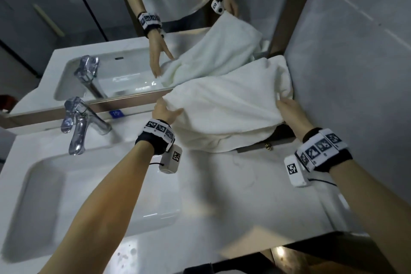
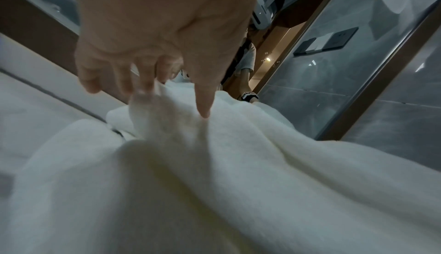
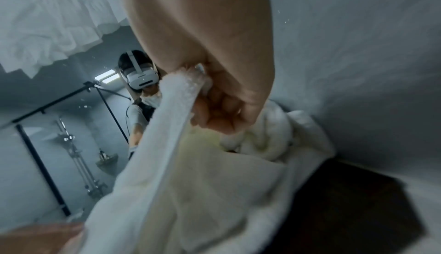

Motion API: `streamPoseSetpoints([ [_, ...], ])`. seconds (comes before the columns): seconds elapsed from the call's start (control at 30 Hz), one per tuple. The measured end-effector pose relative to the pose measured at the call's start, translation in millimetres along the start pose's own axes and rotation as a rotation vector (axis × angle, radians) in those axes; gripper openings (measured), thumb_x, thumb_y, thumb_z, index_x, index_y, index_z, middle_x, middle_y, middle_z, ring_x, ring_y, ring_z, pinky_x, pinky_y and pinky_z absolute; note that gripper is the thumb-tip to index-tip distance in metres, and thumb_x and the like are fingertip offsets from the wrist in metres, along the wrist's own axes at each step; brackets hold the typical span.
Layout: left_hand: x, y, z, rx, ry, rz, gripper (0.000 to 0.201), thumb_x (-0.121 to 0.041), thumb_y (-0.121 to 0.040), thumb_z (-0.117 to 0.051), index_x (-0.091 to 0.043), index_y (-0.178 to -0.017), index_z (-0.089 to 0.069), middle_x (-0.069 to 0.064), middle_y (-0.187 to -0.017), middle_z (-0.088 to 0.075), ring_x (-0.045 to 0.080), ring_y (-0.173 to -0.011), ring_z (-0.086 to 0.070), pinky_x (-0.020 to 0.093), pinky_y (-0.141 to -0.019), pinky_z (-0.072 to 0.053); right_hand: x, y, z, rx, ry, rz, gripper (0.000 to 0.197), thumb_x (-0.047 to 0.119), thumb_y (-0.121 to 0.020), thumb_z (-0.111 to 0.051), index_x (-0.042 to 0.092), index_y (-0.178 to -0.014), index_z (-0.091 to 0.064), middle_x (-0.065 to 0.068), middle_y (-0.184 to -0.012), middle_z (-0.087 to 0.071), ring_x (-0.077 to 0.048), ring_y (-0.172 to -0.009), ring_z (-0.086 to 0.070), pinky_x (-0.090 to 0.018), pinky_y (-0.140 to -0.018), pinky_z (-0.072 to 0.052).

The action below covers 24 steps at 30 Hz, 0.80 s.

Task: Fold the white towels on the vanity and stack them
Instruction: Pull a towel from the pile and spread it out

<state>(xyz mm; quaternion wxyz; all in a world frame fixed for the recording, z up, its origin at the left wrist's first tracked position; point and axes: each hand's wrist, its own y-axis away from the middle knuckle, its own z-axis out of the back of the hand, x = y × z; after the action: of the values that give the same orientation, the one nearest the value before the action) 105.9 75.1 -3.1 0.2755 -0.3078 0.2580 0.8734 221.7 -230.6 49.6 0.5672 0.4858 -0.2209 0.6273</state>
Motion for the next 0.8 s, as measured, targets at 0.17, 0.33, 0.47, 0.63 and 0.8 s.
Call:
streamPoseSetpoints([
  [0.17,2.0,11.4,-0.9,0.013,0.100,-0.031,0.066,-0.035,-0.082,-0.070,-0.003,-0.133,-0.042,0.019,-0.134,-0.051,0.031,-0.124,-0.050,0.036,-0.102,-0.041,-46.5,37.5,14.6,0.162,0.126,-0.173,0.025,0.042,-0.088,-0.059,0.018,-0.082,-0.056,-0.003,-0.080,-0.058,-0.016,-0.064,-0.052,-0.020,-0.049,-0.041],
  [0.33,10.9,30.5,-10.0,0.037,0.094,-0.034,0.018,-0.022,-0.087,-0.061,-0.006,-0.095,-0.060,0.006,-0.090,-0.057,0.023,-0.093,-0.052,0.027,-0.074,-0.042,-90.2,39.9,4.0,0.233,0.287,-0.373,0.020,0.018,-0.093,-0.056,0.002,-0.081,-0.056,-0.016,-0.081,-0.060,-0.020,-0.061,-0.053,-0.017,-0.043,-0.047],
  [0.47,28.7,46.0,-10.0,0.095,-0.016,0.030,0.029,-0.013,-0.085,-0.053,-0.010,-0.060,-0.040,0.003,-0.063,-0.042,0.024,-0.078,-0.046,0.029,-0.056,-0.031,-111.8,44.6,0.1,0.331,0.457,-0.370,0.027,0.029,-0.083,-0.062,0.005,-0.070,-0.062,-0.017,-0.070,-0.067,-0.025,-0.062,-0.060,-0.029,-0.061,-0.045],
  [0.63,47.8,52.1,-5.8,0.229,-0.095,0.135,0.010,-0.010,-0.087,-0.050,-0.001,-0.085,-0.052,0.022,-0.098,-0.059,0.036,-0.100,-0.057,0.041,-0.083,-0.047,-105.2,41.2,8.7,0.344,0.766,-0.303,0.031,0.037,-0.077,-0.065,0.006,-0.081,-0.063,-0.011,-0.076,-0.066,-0.026,-0.074,-0.063,-0.027,-0.064,-0.048],
  [0.8,39.0,42.2,1.8,0.220,0.239,0.233,0.033,-0.024,-0.080,-0.063,-0.003,-0.103,-0.054,0.013,-0.108,-0.056,0.028,-0.097,-0.054,0.039,-0.090,-0.047,-77.1,20.3,24.0,-0.108,0.671,-0.016,0.036,0.029,-0.082,-0.062,0.002,-0.105,-0.057,-0.022,-0.115,-0.059,-0.036,-0.104,-0.058,-0.042,-0.088,-0.049],
])
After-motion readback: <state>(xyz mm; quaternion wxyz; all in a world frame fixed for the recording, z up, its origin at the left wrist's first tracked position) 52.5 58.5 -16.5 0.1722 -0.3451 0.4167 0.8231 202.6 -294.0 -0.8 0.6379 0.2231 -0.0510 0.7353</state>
